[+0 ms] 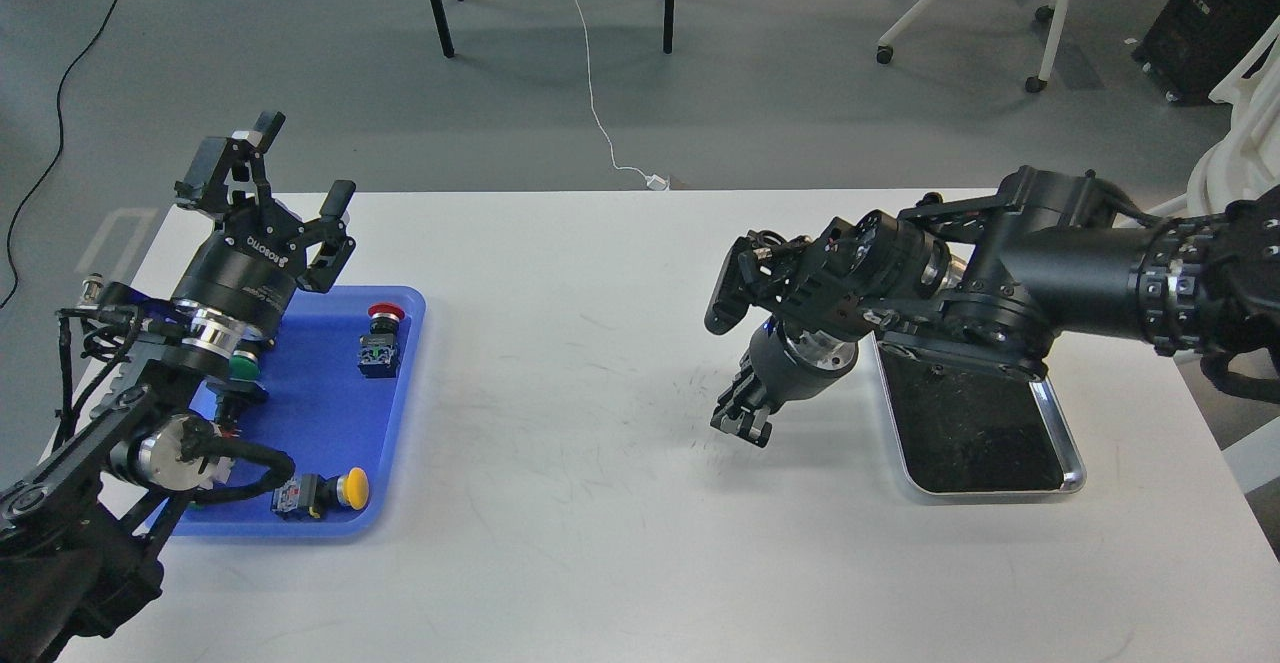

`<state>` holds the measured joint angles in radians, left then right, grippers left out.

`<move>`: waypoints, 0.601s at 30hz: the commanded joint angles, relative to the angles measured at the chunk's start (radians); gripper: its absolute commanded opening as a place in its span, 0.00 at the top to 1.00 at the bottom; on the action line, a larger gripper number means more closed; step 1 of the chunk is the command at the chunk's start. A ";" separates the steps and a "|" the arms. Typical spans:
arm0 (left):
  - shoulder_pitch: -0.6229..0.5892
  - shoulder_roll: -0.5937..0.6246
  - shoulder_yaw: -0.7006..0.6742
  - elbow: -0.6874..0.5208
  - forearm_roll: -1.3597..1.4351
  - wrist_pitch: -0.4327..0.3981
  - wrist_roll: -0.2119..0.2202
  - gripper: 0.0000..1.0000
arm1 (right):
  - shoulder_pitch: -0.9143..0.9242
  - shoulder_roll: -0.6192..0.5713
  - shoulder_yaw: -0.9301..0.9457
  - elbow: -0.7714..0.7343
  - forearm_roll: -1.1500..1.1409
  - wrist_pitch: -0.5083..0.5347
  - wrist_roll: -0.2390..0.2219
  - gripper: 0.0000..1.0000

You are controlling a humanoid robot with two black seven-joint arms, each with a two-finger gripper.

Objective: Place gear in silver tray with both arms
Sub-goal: 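Carry the gear with right gripper and lower it into the silver tray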

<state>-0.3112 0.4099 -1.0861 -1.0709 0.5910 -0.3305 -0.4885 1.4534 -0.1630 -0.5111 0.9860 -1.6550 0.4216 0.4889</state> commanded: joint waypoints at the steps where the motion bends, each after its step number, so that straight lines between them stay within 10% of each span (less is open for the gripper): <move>1: 0.000 0.000 0.000 -0.001 0.001 -0.004 0.000 0.02 | 0.027 -0.104 0.019 0.008 0.000 0.000 0.000 0.85; 18: -0.011 -0.031 0.002 -0.001 0.006 -0.005 0.000 0.02 | -0.096 -0.529 -0.003 0.086 -0.069 -0.035 0.000 0.84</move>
<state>-0.3216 0.3819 -1.0826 -1.0725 0.5955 -0.3361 -0.4886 1.3895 -0.6564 -0.5144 1.0677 -1.7117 0.4010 0.4887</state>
